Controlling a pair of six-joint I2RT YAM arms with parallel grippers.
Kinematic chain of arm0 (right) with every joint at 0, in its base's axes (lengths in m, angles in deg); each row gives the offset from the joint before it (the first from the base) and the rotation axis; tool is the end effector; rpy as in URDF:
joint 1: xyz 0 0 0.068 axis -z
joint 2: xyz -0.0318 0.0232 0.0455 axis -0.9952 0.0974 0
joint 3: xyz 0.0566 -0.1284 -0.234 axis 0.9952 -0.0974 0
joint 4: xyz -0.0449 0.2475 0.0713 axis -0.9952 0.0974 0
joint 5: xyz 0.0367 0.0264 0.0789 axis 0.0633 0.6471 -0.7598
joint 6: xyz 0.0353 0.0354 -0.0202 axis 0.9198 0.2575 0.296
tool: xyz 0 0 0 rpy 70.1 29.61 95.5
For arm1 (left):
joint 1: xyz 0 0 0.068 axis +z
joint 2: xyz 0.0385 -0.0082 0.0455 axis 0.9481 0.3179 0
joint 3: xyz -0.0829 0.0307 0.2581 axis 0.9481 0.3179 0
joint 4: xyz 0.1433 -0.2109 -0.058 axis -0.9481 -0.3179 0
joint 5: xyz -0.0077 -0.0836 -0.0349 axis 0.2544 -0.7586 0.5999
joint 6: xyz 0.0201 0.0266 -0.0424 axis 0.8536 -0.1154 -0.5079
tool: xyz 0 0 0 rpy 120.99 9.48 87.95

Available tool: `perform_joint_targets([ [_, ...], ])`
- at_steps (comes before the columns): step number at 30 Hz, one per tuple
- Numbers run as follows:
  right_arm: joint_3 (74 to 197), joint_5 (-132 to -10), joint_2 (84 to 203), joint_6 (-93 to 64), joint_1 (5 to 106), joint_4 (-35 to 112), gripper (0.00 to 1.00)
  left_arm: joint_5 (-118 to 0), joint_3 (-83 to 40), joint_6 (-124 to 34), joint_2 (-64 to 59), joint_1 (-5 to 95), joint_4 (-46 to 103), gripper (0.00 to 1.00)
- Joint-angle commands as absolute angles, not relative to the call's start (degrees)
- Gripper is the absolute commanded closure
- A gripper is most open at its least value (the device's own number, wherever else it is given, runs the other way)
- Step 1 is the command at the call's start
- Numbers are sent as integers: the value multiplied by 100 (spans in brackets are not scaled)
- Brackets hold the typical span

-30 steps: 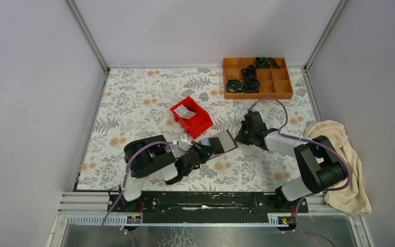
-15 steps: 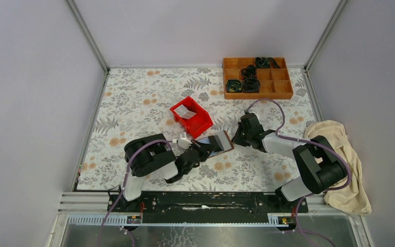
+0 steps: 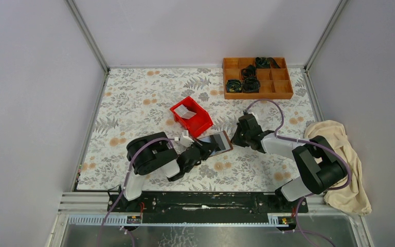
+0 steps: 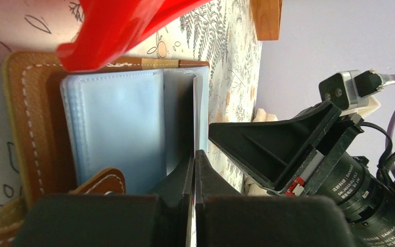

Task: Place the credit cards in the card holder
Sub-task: Insert the credit card into the card holder.

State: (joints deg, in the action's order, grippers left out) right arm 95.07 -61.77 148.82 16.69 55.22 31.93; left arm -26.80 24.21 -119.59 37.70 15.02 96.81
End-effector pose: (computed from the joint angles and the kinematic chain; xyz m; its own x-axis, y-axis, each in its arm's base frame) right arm 0.2460 0.1366 0.1464 -0.7801 0.2730 -0.5630 0.0096 0.9049 0.4255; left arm 0.1776 -0.2418 0.0744 -0.5603 -0.8075 -0.1844 -0.1389 0.3111 -0.9402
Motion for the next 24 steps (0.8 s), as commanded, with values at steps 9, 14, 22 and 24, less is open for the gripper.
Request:
perform_joint_targets([
  [9, 9339, -6073, 15119, 1726, 5264, 3711, 98, -3264, 2076, -11352, 3573, 1539, 8528, 87],
  [14, 9393, -6071, 15085, 1697, 5268, 3773, 98, -3458, 1987, -10917, 3296, 1530, 7629, 62],
  [22, 9484, -6038, 15021, 1636, 5268, 3878, 98, -3402, 2030, -10504, 2964, 1530, 6613, 44],
  [24, 9511, -6037, 15021, 1617, 5268, 3894, 98, -3359, 2013, -10426, 2888, 1531, 6331, 40],
])
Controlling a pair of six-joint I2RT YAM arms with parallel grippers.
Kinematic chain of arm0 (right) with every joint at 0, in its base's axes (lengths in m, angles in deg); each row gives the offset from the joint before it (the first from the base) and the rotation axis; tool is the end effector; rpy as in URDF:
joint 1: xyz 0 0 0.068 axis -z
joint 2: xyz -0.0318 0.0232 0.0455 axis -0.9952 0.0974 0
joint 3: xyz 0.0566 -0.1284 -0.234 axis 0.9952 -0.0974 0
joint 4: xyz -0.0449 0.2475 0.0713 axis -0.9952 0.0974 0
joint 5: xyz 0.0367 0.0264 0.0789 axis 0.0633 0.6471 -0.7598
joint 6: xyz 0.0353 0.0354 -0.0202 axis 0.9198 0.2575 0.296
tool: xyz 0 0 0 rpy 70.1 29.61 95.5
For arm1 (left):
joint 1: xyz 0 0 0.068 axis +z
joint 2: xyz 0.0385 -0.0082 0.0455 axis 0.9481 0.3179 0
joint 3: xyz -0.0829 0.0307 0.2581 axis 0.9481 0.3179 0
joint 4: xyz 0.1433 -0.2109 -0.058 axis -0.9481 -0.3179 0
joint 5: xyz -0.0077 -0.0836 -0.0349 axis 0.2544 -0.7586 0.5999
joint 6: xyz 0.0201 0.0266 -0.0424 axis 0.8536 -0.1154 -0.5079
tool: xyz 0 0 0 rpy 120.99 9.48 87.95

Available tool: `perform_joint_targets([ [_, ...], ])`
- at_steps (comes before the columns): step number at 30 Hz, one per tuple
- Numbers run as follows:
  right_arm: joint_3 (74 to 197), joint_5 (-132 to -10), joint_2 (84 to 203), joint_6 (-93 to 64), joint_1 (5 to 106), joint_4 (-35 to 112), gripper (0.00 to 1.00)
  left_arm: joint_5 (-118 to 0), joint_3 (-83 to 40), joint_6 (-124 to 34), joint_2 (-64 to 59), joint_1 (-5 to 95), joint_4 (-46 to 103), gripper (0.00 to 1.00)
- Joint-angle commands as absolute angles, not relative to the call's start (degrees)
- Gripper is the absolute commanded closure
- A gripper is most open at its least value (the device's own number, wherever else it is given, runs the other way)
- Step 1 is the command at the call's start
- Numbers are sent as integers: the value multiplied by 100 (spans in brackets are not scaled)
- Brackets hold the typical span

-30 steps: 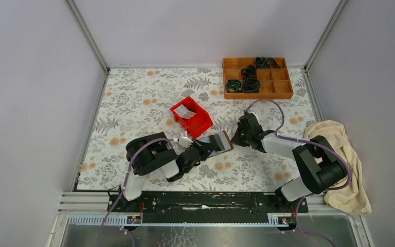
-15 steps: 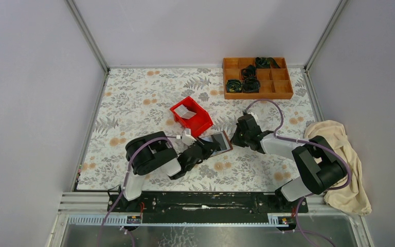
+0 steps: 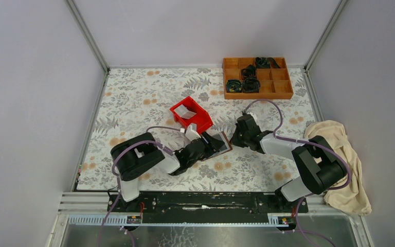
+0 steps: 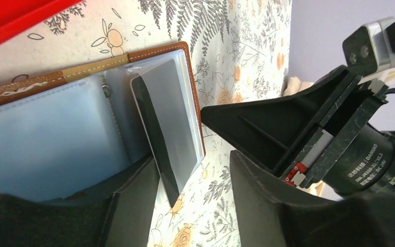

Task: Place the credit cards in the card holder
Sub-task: Insert the credit card into the card holder.

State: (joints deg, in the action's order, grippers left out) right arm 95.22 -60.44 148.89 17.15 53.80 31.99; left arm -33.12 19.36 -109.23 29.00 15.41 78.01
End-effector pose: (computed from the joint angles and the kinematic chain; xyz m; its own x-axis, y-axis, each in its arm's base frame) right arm 0.2434 0.1422 0.1468 -0.7775 0.2658 -0.5700 0.0047 0.9087 0.4173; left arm 0.1850 -0.2557 0.1011 -0.6723 -0.6595 -0.3363 -0.0631 0.5037 -0.8616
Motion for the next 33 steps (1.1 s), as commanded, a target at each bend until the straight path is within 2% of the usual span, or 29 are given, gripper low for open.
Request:
perform_joint_targets([
  [1, 9515, -6037, 15021, 1609, 5264, 3908, 98, -3342, 1984, -10367, 2849, 1530, 6132, 37],
  [6, 9551, -6037, 15034, 1573, 5268, 3924, 97, -3193, 1627, -9988, 2659, 1536, 5052, 31],
  [9, 9575, -6044, 15021, 1572, 5264, 3918, 98, -2951, 1303, -9742, 2585, 1535, 4217, 23],
  [15, 9686, -6072, 15007, 1555, 5268, 3958, 98, -2718, 1053, -9624, 2595, 1529, 3527, 16],
  [22, 9790, -6086, 14978, 1511, 5268, 4027, 98, -2721, 1302, -9640, 2410, 1529, 3776, 4],
  [30, 9780, -6107, 15033, 1507, 5268, 3999, 98, -3040, 1390, -9652, 2357, 1524, 4190, 0],
  [33, 9782, -6116, 15043, 1511, 5268, 3979, 98, -2996, 1808, -9700, 2125, 1521, 5081, 0],
])
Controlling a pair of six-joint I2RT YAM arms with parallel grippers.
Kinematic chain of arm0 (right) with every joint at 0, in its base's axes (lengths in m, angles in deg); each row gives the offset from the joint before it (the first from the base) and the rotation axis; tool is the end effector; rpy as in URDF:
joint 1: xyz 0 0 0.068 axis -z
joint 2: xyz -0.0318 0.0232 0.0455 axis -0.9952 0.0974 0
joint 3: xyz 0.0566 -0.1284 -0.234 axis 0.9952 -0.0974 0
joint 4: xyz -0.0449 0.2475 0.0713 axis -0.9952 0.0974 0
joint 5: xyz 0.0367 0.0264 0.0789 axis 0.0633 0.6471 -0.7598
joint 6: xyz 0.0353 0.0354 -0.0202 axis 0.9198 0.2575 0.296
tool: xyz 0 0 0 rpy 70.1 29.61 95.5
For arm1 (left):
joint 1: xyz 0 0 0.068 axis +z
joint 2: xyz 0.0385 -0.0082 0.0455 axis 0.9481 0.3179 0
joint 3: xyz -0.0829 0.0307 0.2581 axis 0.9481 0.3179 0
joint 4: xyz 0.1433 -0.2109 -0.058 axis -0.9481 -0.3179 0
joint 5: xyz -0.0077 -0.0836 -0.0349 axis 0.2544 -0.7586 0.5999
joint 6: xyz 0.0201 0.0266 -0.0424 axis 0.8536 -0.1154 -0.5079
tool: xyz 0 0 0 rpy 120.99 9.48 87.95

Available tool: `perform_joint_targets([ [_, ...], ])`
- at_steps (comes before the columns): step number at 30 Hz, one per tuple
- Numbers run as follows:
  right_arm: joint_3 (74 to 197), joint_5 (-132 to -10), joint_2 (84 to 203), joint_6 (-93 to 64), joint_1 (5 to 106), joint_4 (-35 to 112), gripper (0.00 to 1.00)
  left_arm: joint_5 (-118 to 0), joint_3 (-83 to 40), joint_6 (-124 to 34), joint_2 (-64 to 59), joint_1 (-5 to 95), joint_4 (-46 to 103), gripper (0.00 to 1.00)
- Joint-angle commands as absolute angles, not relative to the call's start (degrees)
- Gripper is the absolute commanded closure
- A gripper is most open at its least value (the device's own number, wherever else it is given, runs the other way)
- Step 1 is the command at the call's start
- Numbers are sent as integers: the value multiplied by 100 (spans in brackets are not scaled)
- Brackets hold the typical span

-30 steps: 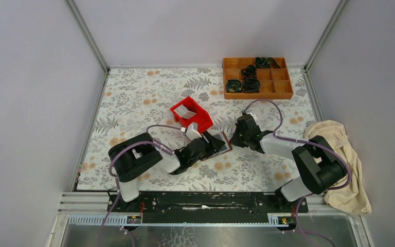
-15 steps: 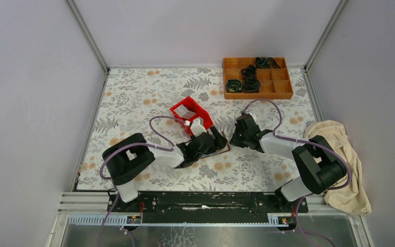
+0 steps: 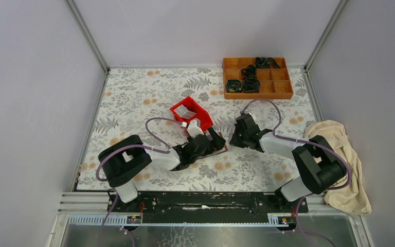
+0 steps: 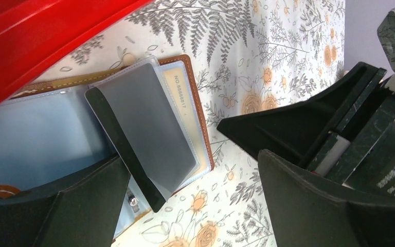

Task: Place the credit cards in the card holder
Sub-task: Insert the credit card into the card holder.

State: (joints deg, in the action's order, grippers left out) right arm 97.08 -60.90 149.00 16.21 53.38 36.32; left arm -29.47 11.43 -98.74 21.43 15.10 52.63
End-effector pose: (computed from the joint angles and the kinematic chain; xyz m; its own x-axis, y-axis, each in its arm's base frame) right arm 0.2435 0.1450 0.1496 -0.8040 0.2305 -0.5482 -0.0032 0.9201 0.3916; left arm 0.1918 -0.2652 0.1331 -0.6813 -0.5099 -0.5252 -0.0259 0.7338 -0.6789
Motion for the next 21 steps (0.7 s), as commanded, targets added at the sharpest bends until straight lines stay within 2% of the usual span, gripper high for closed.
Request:
perform_joint_targets([
  [1, 9784, -6123, 15039, 1510, 5268, 3976, 98, -2994, 1931, -9649, 2087, 1520, 5451, 0],
  [8, 9819, -6142, 15038, 1473, 5266, 3998, 98, -2687, 1367, -8942, 2247, 1476, 5022, 0],
  [21, 9907, -6187, 15062, 1424, 5267, 4005, 98, -2767, 572, -9024, 2790, 1477, 3310, 0],
])
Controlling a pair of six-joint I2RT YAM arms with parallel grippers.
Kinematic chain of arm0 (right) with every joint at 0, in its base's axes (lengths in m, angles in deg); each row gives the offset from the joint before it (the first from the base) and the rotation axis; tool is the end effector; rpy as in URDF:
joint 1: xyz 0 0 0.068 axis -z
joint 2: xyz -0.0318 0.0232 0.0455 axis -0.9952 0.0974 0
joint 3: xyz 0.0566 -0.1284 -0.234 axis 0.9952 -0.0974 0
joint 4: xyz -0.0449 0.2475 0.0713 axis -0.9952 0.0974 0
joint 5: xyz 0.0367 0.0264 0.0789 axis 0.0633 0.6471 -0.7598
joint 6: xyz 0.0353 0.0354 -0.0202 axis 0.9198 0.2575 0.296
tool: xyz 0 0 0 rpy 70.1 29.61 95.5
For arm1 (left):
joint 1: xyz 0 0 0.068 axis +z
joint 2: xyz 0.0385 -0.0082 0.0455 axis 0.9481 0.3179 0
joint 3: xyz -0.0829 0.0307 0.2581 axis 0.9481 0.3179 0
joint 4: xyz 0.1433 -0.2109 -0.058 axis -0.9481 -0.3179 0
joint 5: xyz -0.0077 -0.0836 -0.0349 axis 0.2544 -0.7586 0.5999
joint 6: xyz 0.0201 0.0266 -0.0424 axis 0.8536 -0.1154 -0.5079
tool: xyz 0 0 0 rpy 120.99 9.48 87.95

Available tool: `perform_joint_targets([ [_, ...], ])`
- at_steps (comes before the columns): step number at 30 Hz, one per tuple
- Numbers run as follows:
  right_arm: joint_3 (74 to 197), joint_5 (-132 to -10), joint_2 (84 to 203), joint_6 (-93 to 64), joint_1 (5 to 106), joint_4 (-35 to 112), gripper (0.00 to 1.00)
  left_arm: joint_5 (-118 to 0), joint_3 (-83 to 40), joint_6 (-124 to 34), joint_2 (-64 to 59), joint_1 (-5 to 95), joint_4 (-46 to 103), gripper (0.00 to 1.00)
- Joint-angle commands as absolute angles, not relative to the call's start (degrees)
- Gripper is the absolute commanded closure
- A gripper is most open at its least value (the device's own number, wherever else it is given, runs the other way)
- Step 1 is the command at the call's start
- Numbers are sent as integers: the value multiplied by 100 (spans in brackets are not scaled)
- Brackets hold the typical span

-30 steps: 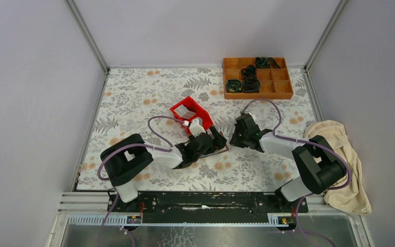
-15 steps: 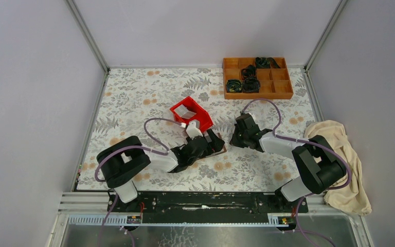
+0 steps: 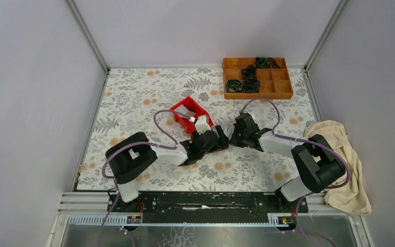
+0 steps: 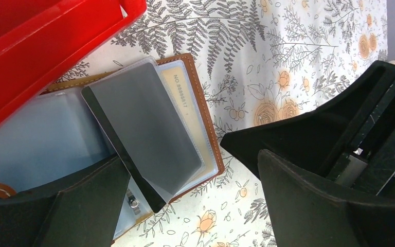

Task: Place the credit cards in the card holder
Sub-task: Insert the credit card into the card holder.

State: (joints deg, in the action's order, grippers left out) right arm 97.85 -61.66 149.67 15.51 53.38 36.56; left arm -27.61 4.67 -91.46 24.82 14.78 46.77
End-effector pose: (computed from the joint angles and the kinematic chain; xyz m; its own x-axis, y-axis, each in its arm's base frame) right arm 0.2460 0.1470 0.1499 -0.8097 0.2160 -0.5456 -0.0185 0.9200 0.3916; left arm 0.2037 -0.2846 0.1371 -0.6757 -0.3986 -0.6200 0.0386 0.8209 -0.5698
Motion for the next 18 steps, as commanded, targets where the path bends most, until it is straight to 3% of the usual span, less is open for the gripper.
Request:
perform_joint_targets([
  [1, 9911, -6187, 15044, 1420, 5268, 4022, 98, -2716, 582, -9003, 2783, 1462, 3270, 2],
  [9, 9779, -6220, 14709, 1398, 5268, 3926, 98, -2608, 1652, -9261, 2362, 1438, 4827, 15],
  [18, 9669, -6665, 14162, 1396, 5268, 3591, 98, -3275, 2718, -9182, 2572, 1502, 7703, 26],
])
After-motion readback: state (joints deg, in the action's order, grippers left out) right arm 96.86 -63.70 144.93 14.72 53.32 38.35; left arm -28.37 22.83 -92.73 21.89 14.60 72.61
